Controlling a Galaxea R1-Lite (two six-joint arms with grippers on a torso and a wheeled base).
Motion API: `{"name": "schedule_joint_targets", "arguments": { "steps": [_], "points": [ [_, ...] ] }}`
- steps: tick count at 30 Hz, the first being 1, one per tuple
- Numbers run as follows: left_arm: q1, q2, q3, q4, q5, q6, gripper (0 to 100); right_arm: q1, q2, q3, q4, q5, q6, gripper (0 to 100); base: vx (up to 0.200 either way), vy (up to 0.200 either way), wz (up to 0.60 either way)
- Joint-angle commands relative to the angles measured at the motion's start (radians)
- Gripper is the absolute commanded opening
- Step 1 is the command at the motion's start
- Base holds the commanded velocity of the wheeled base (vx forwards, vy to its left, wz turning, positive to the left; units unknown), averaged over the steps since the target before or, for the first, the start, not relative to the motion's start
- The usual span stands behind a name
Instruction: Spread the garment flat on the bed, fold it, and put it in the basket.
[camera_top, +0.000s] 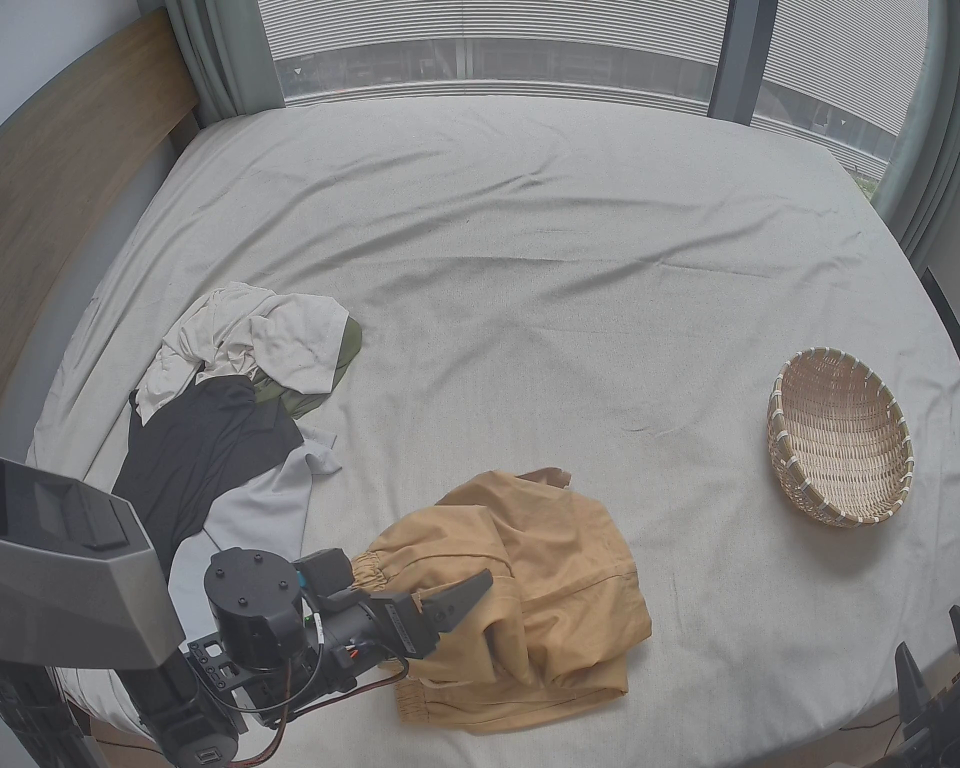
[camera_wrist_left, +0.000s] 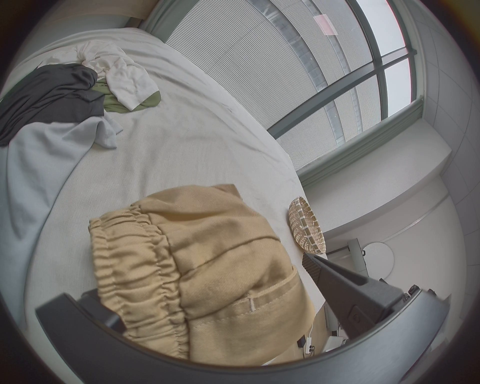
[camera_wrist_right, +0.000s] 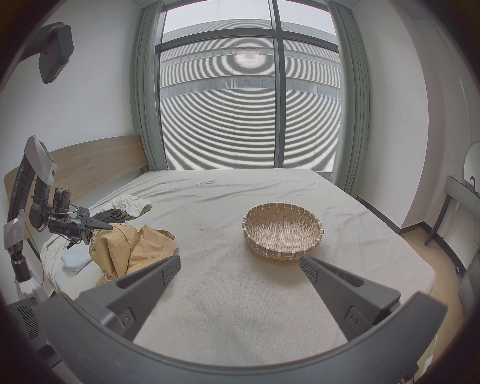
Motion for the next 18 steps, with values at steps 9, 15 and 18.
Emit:
{"name": "schedule_joint_targets", "arguments": {
  "steps": [9, 15, 18],
  "points": [
    [0.031, -0.083, -0.028, -0.002, 0.027, -0.022, 100, 0.0, -0.015, 0.018, 0.0, 0.0, 0.0, 100, 0.0, 0.0, 0.0],
    [0.005, -0.09, -0.01, -0.002, 0.04, -0.028, 0, 0.0, -0.015, 0.018, 0.0, 0.0, 0.0, 100, 0.0, 0.0, 0.0],
    [0.001, -0.09, -0.007, -0.002, 0.04, -0.028, 0, 0.0, -0.015, 0.018, 0.0, 0.0, 0.0, 100, 0.0, 0.0, 0.0]
  ]
}}
